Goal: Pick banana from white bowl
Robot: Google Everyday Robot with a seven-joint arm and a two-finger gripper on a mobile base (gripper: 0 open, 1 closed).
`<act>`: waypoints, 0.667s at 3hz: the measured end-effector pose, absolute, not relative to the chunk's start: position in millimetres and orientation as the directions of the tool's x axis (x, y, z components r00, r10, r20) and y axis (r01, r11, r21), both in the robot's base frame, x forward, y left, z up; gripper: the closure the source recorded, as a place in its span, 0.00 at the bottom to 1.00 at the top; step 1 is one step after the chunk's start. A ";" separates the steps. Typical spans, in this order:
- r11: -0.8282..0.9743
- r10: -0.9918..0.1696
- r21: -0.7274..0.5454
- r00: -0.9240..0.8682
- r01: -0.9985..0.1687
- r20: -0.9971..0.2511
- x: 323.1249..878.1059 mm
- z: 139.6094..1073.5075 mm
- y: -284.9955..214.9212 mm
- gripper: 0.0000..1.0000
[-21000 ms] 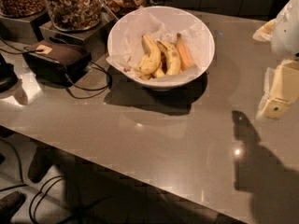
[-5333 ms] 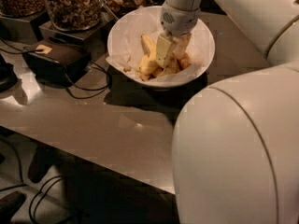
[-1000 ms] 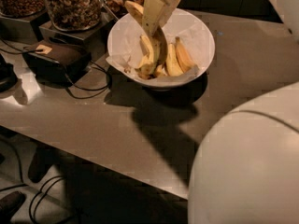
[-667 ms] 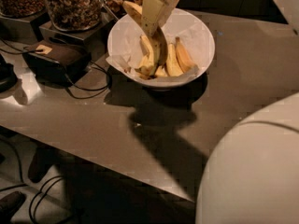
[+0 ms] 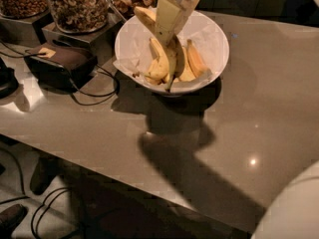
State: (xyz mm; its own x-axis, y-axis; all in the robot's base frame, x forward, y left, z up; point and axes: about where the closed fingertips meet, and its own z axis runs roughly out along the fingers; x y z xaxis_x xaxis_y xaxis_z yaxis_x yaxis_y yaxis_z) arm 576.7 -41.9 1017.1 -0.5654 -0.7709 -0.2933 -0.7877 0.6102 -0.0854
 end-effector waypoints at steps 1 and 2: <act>0.606 -0.777 -0.085 -0.565 -0.791 -0.277 565.3 1020.7 -38.9 1.00; 0.635 -0.756 -0.071 -0.600 -0.769 -0.263 543.9 1020.9 -40.5 1.00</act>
Offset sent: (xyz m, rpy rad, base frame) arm -0.0853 -0.0144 -0.0012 -0.0691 0.1473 -0.0926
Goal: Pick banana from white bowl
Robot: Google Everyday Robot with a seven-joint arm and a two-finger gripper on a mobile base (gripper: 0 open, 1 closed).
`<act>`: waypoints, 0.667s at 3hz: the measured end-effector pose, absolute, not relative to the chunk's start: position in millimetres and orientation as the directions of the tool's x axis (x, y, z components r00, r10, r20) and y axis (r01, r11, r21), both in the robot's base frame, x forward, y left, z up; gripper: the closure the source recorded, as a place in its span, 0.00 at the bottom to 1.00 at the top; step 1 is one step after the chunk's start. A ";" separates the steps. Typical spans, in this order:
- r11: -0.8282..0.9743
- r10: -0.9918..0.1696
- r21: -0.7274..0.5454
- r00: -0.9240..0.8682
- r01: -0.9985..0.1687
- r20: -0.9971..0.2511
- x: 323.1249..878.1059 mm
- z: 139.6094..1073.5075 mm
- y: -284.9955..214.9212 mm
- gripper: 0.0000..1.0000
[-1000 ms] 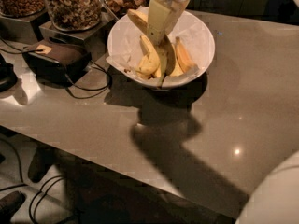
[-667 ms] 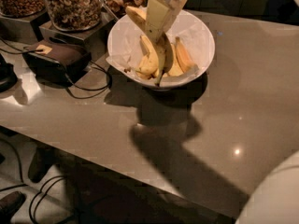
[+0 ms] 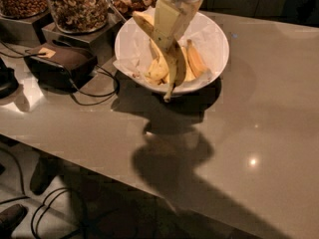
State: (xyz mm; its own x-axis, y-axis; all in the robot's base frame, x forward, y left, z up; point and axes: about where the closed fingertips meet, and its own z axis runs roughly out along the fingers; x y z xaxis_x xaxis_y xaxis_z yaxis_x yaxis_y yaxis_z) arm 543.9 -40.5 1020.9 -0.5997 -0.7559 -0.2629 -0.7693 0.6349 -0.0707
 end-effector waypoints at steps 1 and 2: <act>0.668 -0.727 -0.055 -0.636 -0.742 -0.259 527.9 1019.3 -44.3 1.00; 0.702 -0.696 -0.039 -0.674 -0.711 -0.249 512.4 1016.0 -50.2 1.00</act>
Offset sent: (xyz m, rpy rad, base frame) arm -0.0763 -0.0343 -0.0136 -0.0535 0.1506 -0.1479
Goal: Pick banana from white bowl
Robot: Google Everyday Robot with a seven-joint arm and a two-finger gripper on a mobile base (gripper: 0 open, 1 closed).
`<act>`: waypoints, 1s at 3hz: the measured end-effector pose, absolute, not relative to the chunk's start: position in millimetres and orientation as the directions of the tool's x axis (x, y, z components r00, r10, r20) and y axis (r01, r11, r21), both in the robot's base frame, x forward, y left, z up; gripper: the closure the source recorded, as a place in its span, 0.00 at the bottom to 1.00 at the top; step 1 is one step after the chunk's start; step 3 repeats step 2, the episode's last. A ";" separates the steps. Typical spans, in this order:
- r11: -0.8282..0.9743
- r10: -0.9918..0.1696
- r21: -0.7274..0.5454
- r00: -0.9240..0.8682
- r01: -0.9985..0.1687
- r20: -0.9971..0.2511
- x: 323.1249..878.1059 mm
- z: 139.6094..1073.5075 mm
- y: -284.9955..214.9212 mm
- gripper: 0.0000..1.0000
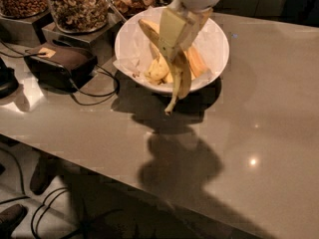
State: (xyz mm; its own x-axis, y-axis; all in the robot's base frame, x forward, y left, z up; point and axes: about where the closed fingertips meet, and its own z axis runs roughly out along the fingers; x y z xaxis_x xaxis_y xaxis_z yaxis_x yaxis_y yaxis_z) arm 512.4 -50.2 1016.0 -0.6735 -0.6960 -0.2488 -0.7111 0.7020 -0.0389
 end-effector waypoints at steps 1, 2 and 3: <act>0.740 -0.655 -0.005 -0.720 -0.672 -0.227 485.8 1010.6 -57.3 1.00; 0.741 -0.654 -0.005 -0.720 -0.672 -0.229 486.2 1010.7 -57.1 1.00; 0.741 -0.654 -0.005 -0.720 -0.672 -0.229 486.2 1010.7 -57.1 1.00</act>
Offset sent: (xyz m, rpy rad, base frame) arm -0.0740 -0.0350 -0.0134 -0.0761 0.1824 -0.0855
